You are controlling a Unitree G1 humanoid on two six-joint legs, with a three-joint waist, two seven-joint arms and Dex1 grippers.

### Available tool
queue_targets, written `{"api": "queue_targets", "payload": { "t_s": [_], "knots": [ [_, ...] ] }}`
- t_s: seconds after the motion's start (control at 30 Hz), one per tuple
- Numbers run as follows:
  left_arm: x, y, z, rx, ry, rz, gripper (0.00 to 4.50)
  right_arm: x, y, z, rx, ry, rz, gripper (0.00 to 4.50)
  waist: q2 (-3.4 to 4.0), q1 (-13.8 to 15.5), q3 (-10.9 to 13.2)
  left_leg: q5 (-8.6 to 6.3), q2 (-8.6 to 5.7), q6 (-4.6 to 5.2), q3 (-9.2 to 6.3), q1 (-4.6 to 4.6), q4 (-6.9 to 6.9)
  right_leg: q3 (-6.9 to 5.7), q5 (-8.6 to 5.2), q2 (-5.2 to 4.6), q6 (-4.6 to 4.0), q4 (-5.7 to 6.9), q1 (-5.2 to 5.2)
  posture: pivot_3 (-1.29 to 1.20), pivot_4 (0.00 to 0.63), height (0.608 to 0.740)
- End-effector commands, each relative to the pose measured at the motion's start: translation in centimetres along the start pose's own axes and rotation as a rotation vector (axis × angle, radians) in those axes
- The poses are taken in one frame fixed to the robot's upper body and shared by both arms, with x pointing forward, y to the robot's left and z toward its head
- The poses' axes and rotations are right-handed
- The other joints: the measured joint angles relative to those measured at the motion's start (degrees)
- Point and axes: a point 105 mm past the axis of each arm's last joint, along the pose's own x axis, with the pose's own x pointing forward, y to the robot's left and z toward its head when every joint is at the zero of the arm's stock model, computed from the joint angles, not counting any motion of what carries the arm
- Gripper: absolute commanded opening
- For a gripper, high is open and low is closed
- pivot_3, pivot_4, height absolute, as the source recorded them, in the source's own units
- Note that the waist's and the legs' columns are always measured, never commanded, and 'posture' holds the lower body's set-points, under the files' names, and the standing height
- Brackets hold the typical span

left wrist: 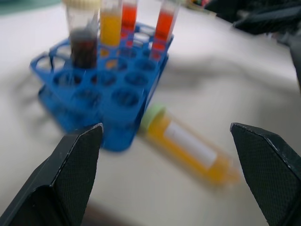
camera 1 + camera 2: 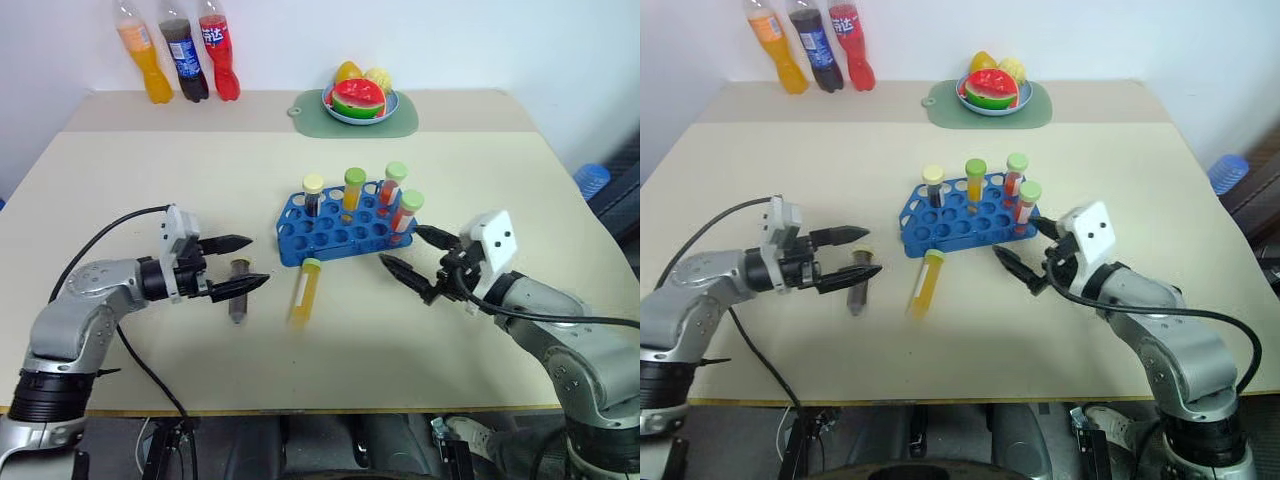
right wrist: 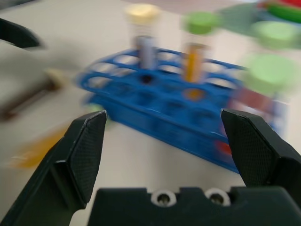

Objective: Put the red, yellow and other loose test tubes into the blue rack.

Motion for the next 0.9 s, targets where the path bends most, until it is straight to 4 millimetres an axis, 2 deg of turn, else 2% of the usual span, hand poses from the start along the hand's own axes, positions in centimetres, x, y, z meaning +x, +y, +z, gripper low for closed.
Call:
{"api": "queue_targets", "payload": {
  "t_s": [0.03, 0.13, 0.23, 0.33, 0.43, 0.57, 0.9],
  "knots": [
    [0.1, 0.4, 1.3, 0.071, -0.022, 0.012, 4.5, 0.1, 1.3, 1.3, -0.022, -0.021, 0.067, 4.27, -0.08, 0.25, 0.01, 0.0, -0.01, 0.0, 0.0, -0.02, 0.0, 0.0, 0.0, -0.03, 0.0, -0.02, 0.0, 0.0, 0.15, 0.74],
    [0.7, -0.6, 2.8, -0.039, -0.036, 0.075, 4.5, -0.7, 0.8, 0.4, -0.073, -0.007, 0.106, 4.27, -0.15, 0.31, 0.01, 0.0, -0.07, 0.01, 0.0, -0.14, 0.0, -0.02, 0.0, -0.1, 0.03, -0.12, 0.0, 0.0, 0.15, 0.74],
    [1.0, -1.7, 3.9, -0.175, -0.008, 0.082, 4.5, -2.7, 0.9, -1.1, -0.179, 0.039, 0.159, 4.27, -0.28, 0.28, 0.06, -0.03, -0.12, 0.05, -0.06, -0.27, 0.01, -0.03, 0.05, -0.16, 0.35, -0.18, -0.01, 0.0, 0.15, 0.74],
    [1.0, -1.7, 3.3, -0.299, 0.188, 0.139, 4.5, -4.9, 1.3, -2.8, -0.31, 0.096, 0.235, 4.27, -0.34, 0.08, 0.09, -0.04, -0.16, 0.07, -0.15, -0.26, 0.05, -0.1, 0.02, -0.15, 0.43, -0.1, -0.01, 0.0, 0.15, 0.74],
    [1.4, -1.3, 3.3, -0.438, 0.382, 0.151, 4.5, -6.1, 0.9, -3.5, -0.355, 0.108, 0.24, 4.27, -0.44, -0.12, 0.14, -0.03, -0.15, 0.06, -0.2, -0.08, 0.07, -0.09, 0.01, -0.04, 0.42, -0.04, 0.09, 0.0, 0.15, 0.74],
    [2.3, -1.2, 3.2, -0.514, 0.537, 0.099, 4.5, -6.1, 0.2, -3.7, -0.384, 0.102, 0.212, 4.27, -0.46, -0.57, 0.12, -0.03, -0.09, 0.04, -0.33, 0.23, 0.06, 0.01, -0.02, 0.16, 0.34, -0.04, 0.34, 0.0, 0.15, 0.74],
    [6.0, -1.3, 4.7, -0.661, 0.773, 0.038, 4.5, -6.5, 1.4, -4.5, -0.376, 0.087, 0.197, 4.27, -0.65, 0.23, 0.22, -0.03, -0.1, 0.04, -0.33, 0.07, 0.04, 0.02, -0.06, 0.17, 0.27, -0.05, 0.22, 0.0, 0.15, 0.74]
  ]
}}
